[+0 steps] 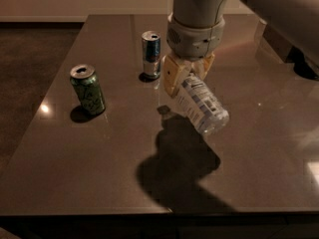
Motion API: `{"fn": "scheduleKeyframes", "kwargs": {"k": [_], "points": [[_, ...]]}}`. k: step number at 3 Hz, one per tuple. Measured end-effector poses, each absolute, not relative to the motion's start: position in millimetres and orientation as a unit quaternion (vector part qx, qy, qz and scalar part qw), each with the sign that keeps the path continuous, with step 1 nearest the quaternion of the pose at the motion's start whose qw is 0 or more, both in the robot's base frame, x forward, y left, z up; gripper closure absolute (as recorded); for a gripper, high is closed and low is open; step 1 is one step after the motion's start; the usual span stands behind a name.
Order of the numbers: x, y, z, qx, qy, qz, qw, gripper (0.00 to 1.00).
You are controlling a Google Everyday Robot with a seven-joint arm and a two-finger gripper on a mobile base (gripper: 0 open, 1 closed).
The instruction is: Pick blue plastic bottle
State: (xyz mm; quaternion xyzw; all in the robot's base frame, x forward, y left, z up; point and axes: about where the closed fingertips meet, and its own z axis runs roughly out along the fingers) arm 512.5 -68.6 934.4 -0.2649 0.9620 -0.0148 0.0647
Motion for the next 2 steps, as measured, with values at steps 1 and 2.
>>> {"fn": "scheduleKeyframes", "kwargs": {"k": [1,2], "points": [[523.4,-53.5,958.7,-0.28,0.954,-0.015,0.101,1.0],[529.1,-48.5,958.8,-0.281,0.953,-0.01,0.113,1.0]]}}
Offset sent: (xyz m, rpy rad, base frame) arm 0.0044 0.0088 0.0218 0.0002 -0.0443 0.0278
